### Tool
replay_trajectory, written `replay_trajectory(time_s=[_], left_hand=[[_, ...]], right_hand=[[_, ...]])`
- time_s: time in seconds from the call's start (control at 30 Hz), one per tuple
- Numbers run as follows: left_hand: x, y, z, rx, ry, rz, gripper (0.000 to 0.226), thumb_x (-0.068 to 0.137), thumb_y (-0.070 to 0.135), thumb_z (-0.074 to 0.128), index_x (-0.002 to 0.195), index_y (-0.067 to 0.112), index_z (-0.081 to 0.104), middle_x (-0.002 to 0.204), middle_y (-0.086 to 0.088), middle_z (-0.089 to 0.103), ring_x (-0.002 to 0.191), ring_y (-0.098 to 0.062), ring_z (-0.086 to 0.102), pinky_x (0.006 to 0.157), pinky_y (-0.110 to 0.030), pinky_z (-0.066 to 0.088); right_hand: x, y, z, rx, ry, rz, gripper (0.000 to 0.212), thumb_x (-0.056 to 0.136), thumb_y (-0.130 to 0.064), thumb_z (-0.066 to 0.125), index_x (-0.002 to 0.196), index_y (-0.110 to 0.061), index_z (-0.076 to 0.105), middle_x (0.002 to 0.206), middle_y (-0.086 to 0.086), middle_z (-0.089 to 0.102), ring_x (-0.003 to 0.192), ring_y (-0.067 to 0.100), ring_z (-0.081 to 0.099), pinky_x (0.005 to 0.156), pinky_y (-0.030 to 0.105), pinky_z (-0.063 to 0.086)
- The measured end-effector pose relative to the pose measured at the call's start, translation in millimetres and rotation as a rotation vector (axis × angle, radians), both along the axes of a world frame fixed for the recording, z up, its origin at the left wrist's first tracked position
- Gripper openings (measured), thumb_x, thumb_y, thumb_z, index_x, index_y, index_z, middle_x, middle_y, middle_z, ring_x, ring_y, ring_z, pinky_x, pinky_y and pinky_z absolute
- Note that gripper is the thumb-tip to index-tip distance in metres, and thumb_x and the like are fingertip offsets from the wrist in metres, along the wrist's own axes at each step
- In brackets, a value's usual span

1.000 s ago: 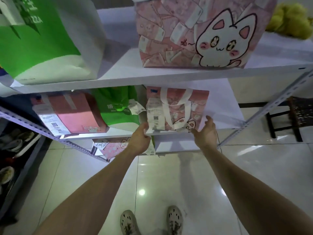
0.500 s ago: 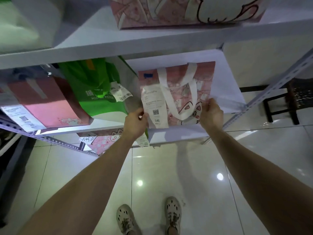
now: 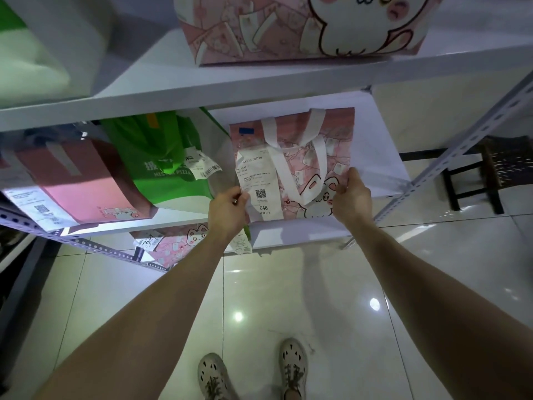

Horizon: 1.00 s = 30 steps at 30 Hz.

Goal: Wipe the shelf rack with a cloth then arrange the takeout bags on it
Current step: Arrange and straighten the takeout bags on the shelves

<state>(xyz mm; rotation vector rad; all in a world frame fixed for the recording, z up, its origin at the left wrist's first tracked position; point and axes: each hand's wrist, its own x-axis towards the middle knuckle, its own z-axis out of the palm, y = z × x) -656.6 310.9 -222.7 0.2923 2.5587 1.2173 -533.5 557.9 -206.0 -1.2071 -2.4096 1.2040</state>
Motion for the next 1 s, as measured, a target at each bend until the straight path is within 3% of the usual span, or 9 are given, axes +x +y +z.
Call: replay_trajectory(time_s=[0.13,0.23,0.4,0.53,0.6,0.73,0.87,1.0], left_hand=[[14.2,-7.8,21.4,-0.015,0.031,-0.019,0.021,0.107,0.039,0.064,0.102,0.027,0.079,0.083,0.009,0.077,0.069,-0.011,0.070,0.061,-0.029,0.053],[32.3,-18.9,45.1,-0.006,0.010,-0.044,0.021,0.106,0.043,0.065,0.103,0.027,0.078,0.076,0.001,0.073,0.063,-0.013,0.059,0.058,-0.029,0.043],[70.9,-45.0,90.5,0.036,-0.001,-0.063,0.018,0.109,0.037,0.061,0.098,0.029,0.073,0.085,0.012,0.074,0.073,-0.011,0.065,0.058,-0.025,0.042],[106.7,-77.3,135.7,0.073,0.042,-0.034,0.016,0.110,0.030,0.059,0.101,0.029,0.072,0.087,0.016,0.074,0.071,0.003,0.066,0.057,-0.018,0.042],[121.5,-99.9,158.1,0.139,0.052,0.009,0.020,0.110,0.029,0.059,0.098,0.021,0.073,0.091,0.013,0.076,0.077,0.003,0.071,0.058,-0.013,0.047],[134.3,-136.0,204.5,0.206,0.123,0.072,0.026,0.110,0.032,0.058,0.096,0.014,0.071,0.093,0.004,0.077,0.086,-0.019,0.075,0.065,-0.038,0.059],[137.2,-156.6,248.6,0.251,0.228,0.150,0.027,0.112,0.030,0.056,0.096,0.012,0.067,0.091,-0.002,0.074,0.082,-0.021,0.072,0.058,-0.028,0.050],[130.1,-160.1,285.8,0.302,0.321,0.209,0.032,0.112,0.032,0.055,0.098,0.005,0.066,0.089,-0.004,0.074,0.076,-0.011,0.073,0.055,-0.029,0.056]], right_hand=[[23.8,-11.7,11.0,-0.001,0.013,-0.016,0.030,0.092,0.006,0.031,0.108,-0.013,0.049,0.087,0.007,0.067,0.079,0.036,0.064,0.066,0.051,0.058],[48.3,-26.5,24.2,-0.011,0.008,-0.026,0.033,0.090,0.008,0.032,0.106,-0.015,0.050,0.088,0.007,0.068,0.080,0.034,0.064,0.066,0.053,0.058],[93.5,-59.9,54.8,-0.048,0.011,-0.051,0.035,0.083,0.006,0.035,0.099,-0.022,0.050,0.085,0.001,0.067,0.081,0.033,0.065,0.068,0.051,0.057],[120.3,-92.2,89.8,-0.137,0.056,-0.034,0.044,0.078,0.008,0.034,0.090,-0.032,0.049,0.084,-0.007,0.067,0.082,0.024,0.068,0.068,0.057,0.061],[128.3,-108.6,114.8,-0.132,0.078,0.006,0.039,0.083,0.006,0.037,0.092,-0.029,0.051,0.087,-0.007,0.067,0.083,0.024,0.068,0.065,0.051,0.062],[133.5,-129.4,167.6,-0.066,0.117,0.120,0.012,0.104,-0.010,0.047,0.108,-0.014,0.058,0.097,0.003,0.070,0.081,0.023,0.066,0.049,0.024,0.047],[119.2,-135.9,206.8,-0.014,0.193,0.233,0.014,0.107,-0.031,0.052,0.104,-0.022,0.061,0.099,-0.004,0.074,0.089,0.020,0.070,0.074,0.043,0.060],[91.2,-118.4,247.0,0.061,0.353,0.163,0.022,0.106,-0.038,0.054,0.105,-0.019,0.066,0.094,-0.007,0.073,0.089,0.017,0.070,0.082,0.040,0.059]])
